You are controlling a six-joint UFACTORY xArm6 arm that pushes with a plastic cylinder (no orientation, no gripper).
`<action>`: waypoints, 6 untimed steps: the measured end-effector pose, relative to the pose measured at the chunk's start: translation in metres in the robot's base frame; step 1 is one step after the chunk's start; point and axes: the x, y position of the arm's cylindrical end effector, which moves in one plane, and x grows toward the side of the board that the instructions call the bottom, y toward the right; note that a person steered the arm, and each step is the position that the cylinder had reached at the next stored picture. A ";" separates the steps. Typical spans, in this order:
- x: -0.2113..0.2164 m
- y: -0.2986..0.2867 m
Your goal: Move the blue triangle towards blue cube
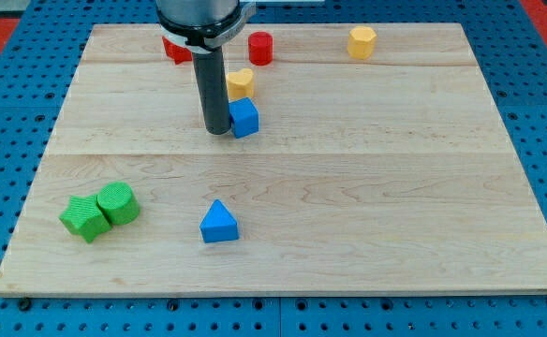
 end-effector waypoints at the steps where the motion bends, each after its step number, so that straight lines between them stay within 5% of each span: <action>1: 0.051 -0.001; 2: 0.082 0.068; 4: 0.172 0.036; 6: 0.141 0.003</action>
